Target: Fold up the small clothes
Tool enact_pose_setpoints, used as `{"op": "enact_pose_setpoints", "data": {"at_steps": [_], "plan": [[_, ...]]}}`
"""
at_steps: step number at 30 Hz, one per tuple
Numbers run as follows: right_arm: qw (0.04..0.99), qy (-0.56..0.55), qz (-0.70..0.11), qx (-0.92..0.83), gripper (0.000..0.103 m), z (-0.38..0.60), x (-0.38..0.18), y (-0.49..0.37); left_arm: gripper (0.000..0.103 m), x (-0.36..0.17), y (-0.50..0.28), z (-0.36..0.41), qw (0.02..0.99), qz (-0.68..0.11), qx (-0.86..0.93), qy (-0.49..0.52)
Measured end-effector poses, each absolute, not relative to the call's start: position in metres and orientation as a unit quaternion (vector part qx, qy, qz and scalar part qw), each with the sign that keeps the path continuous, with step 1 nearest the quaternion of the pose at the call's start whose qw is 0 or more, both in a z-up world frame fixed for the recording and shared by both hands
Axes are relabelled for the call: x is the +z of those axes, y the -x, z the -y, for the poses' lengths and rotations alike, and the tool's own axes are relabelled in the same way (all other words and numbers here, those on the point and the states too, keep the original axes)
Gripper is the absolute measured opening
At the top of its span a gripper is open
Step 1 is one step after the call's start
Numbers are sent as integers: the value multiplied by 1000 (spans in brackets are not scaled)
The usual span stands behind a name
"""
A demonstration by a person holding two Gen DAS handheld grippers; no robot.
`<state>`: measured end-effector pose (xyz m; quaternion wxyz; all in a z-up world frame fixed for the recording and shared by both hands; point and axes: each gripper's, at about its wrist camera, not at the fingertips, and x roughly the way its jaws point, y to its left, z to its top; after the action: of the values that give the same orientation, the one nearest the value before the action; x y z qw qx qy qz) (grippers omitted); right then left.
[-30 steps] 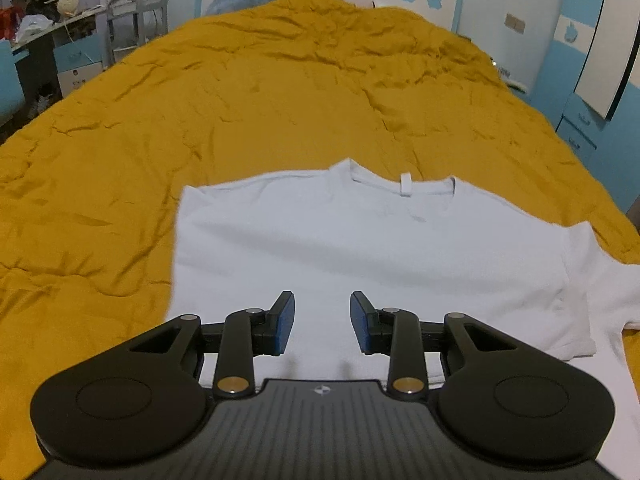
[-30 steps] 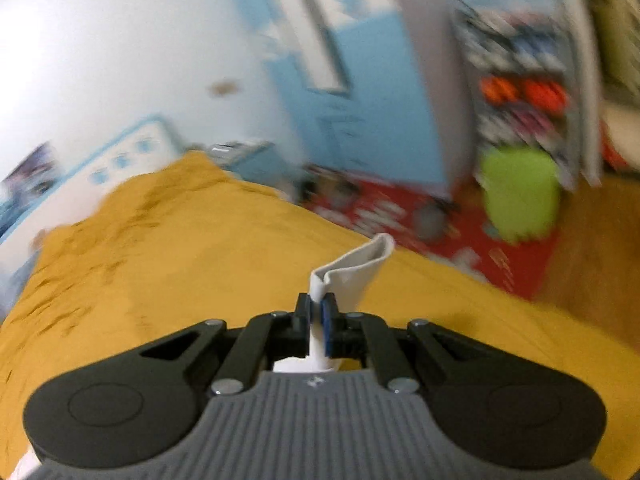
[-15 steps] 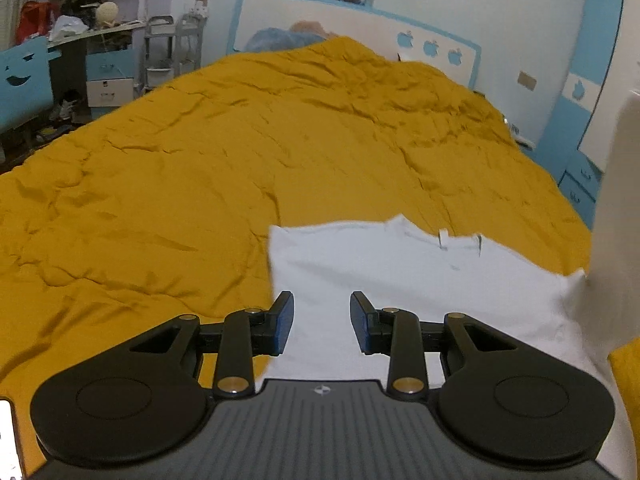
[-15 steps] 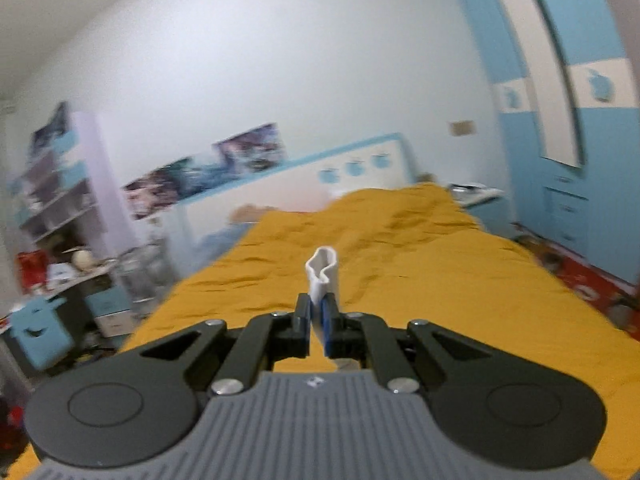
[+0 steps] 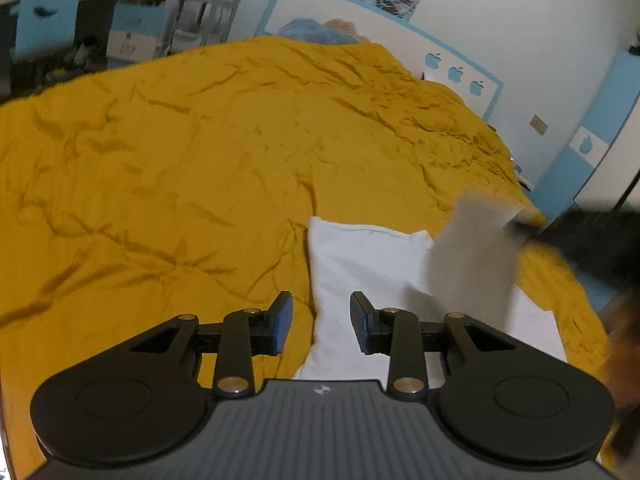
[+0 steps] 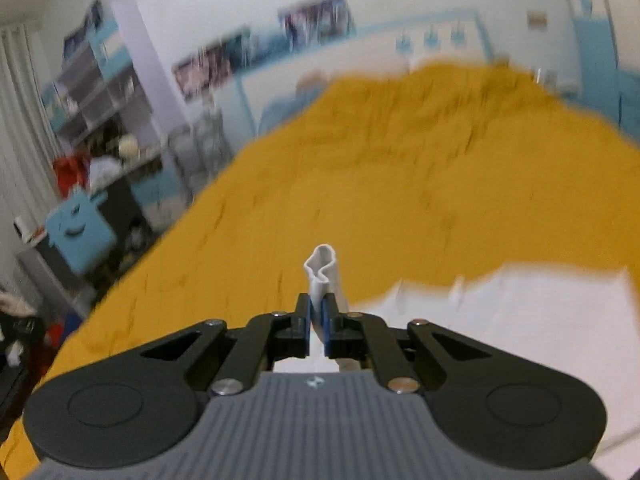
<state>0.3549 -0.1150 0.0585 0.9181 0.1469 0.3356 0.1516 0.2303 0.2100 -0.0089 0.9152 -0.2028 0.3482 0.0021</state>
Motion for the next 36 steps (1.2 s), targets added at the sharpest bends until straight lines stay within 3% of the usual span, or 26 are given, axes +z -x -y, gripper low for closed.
{"op": "enact_pose_setpoints", "data": {"at_steps": [5,9,16,23,29,32,33,34,35,36], "plan": [[870,-171,-422,189,6,80,-17,-352,39,-20,-234,-219,906,-355,-8,231],[855,-200,-421,230,34,85,-29,-348,42,-28,-242,-216,901,-356,-21,248],[875,-190,-388,220,35,163,-10,-345,43,-51,-271,-192,892,-387,-37,230],[907,-152,-388,55,36,305,-31,-341,43,-72,-290,-168,895,-406,-29,182],[898,-180,-401,-33,44,401,-53,-337,43,-84,-303,-163,892,-420,-3,167],[884,-208,-417,-23,43,419,-71,-341,43,-92,-306,-160,890,-427,6,160],[880,-214,-424,-28,38,423,-79,-343,43,-92,-305,-159,891,-426,7,158],[875,-219,-431,-27,9,426,-84,-345,43,-92,-306,-159,891,-425,11,158],[870,-233,-435,-13,0,428,-89,-347,43,-91,-305,-159,892,-425,11,157],[870,-238,-431,-7,0,418,-89,-352,43,-90,-306,-159,892,-425,11,156]]}}
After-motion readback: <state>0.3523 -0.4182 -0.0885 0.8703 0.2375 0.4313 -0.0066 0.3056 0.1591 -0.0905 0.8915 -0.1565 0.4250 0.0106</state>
